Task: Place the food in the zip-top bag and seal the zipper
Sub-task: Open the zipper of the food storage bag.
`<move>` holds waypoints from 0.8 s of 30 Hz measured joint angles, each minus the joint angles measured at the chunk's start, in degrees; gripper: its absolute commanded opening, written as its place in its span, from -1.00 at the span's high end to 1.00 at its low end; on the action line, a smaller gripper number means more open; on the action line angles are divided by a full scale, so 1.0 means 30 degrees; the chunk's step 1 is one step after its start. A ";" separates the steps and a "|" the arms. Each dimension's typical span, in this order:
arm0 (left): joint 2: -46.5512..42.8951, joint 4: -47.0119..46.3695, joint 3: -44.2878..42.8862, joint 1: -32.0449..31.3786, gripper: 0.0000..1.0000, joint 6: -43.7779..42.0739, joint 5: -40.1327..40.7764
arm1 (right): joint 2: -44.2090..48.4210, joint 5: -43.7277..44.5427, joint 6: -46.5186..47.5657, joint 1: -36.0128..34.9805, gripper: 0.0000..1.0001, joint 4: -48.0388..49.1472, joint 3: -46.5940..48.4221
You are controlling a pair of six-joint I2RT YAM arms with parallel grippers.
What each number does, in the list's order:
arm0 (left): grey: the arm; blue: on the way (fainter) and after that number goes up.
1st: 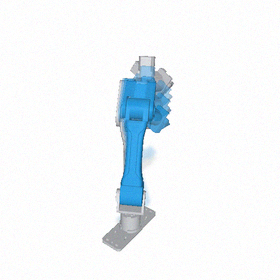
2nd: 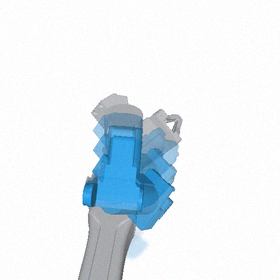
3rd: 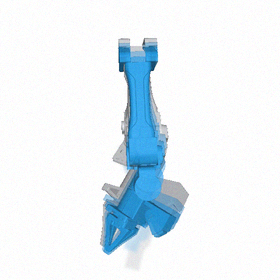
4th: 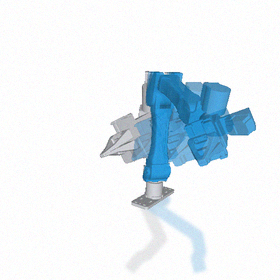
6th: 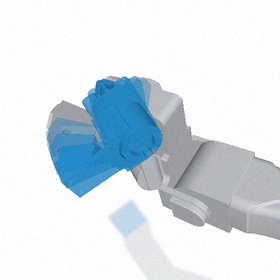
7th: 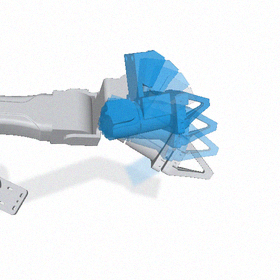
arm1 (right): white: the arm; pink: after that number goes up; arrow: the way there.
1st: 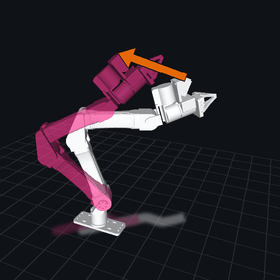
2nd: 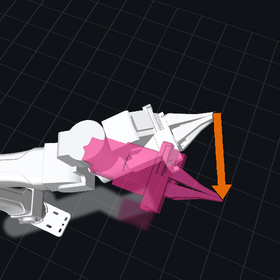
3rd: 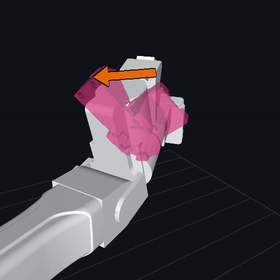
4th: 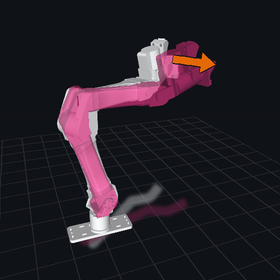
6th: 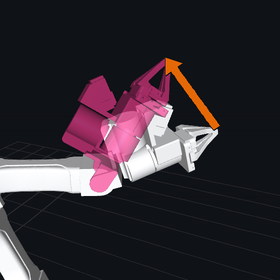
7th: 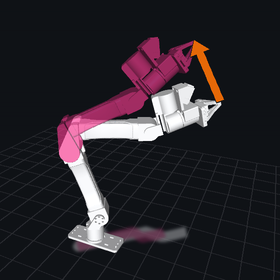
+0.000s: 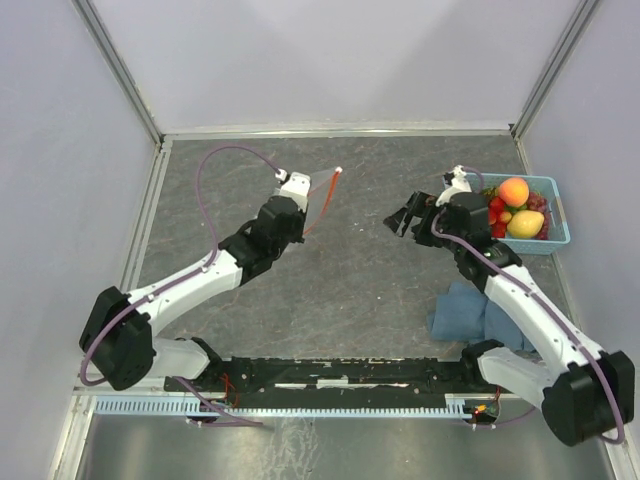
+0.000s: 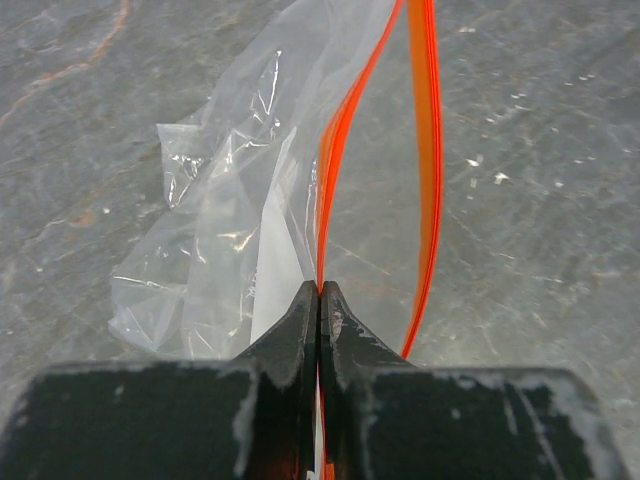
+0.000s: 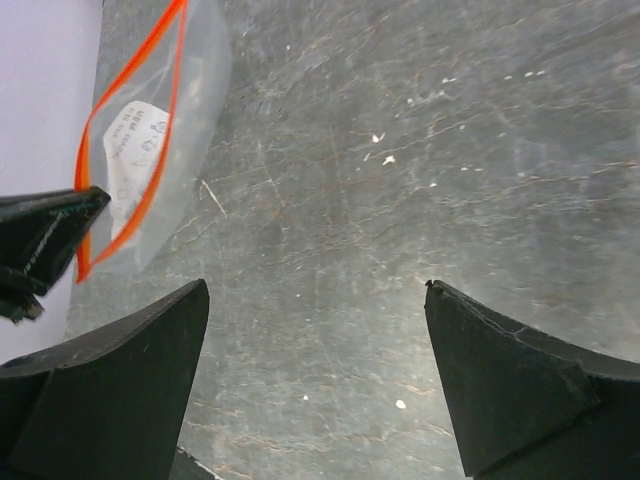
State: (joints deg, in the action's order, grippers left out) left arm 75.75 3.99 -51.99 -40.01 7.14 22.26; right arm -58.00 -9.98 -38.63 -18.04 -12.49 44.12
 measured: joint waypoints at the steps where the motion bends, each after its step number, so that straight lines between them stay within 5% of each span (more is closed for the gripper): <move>1: -0.0117 -0.0124 0.0168 -0.0291 0.95 0.0080 0.0022 | -0.0401 0.0007 -0.0255 -0.0211 -0.91 0.0328 0.0000; 24: -0.0219 -0.2506 0.1756 -0.4947 0.95 0.1741 0.4044 | -0.8116 0.1268 -0.5508 -0.4488 -0.40 0.8029 0.0000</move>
State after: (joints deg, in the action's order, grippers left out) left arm 75.09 -3.53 -46.72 -54.85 12.36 34.39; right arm -82.35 -6.17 -55.16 -31.51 11.60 44.12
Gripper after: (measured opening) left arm 0.043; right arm 0.755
